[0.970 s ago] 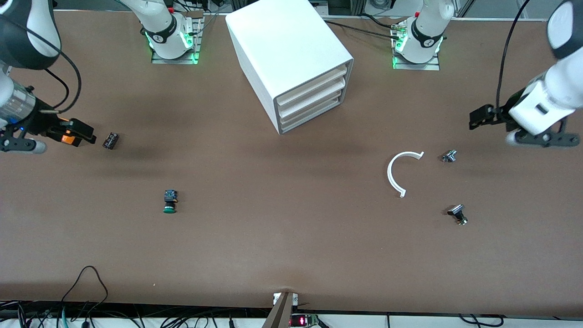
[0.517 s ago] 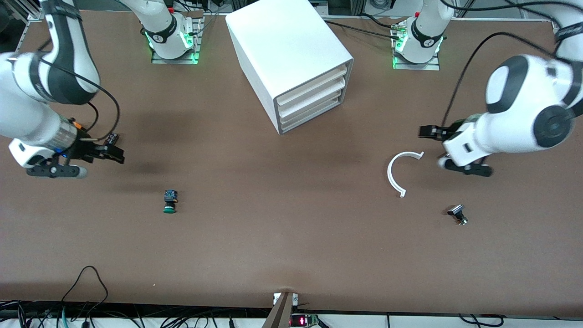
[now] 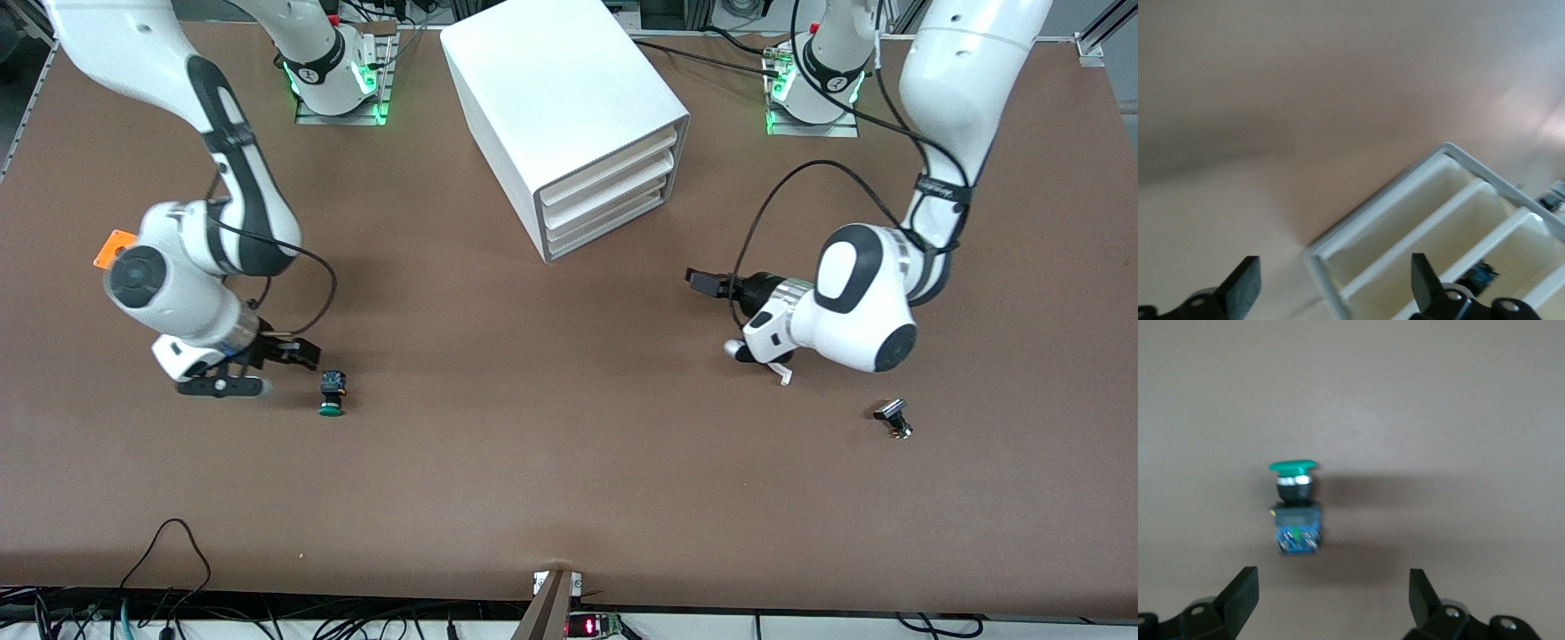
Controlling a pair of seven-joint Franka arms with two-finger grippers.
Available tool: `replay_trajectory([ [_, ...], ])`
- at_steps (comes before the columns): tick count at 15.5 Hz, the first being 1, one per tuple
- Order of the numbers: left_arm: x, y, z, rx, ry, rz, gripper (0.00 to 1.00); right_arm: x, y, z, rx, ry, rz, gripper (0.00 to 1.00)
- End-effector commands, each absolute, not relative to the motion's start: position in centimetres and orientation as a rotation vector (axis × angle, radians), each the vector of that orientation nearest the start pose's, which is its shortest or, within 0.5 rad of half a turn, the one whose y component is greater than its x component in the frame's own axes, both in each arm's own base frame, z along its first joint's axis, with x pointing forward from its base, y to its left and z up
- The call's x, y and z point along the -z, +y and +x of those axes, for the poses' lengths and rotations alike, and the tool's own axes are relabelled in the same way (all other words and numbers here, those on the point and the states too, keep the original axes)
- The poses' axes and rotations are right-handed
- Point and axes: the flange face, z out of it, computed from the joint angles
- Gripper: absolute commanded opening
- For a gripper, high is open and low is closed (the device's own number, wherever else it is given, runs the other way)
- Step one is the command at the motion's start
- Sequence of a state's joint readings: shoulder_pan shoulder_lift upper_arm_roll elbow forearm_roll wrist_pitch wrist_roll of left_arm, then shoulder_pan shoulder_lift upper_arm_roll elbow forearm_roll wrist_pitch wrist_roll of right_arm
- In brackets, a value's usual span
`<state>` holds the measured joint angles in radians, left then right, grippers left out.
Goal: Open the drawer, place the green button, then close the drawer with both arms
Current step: 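Hook the left gripper on the drawer while the right gripper grasps the button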
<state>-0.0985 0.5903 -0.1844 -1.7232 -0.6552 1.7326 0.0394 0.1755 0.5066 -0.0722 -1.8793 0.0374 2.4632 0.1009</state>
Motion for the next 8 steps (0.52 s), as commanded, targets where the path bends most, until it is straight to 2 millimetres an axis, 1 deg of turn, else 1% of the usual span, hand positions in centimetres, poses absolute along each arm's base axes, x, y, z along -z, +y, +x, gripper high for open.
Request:
replay_trajectory([
  [1,-20.7,-22.8,55.0,0.799,0.047,2.226,0.92,-21.4,10.0,64.6,0.186,0.070,-3.134,1.00],
  [2,-19.0,-23.9,53.6,0.802,0.075,2.183,0.93,-20.6,10.0,64.6,0.201,0.072,-3.133,1.00],
  [3,-17.6,-25.1,52.4,0.804,0.084,2.147,0.93,-19.7,10.0,64.6,0.206,0.069,-3.135,1.00],
  [4,-16.7,-26.5,51.2,0.799,0.095,2.136,0.93,-19.1,9.6,64.6,0.197,0.080,-3.137,1.00],
  [6,-16.2,-28.6,49.6,0.788,0.084,2.151,0.93,-18.5,9.0,64.9,0.193,0.079,-3.139,1.00],
  [8,-16.1,-30.8,47.9,0.822,0.044,2.147,0.93,-18.3,8.5,65.0,0.190,0.091,-3.140,1.00],
])
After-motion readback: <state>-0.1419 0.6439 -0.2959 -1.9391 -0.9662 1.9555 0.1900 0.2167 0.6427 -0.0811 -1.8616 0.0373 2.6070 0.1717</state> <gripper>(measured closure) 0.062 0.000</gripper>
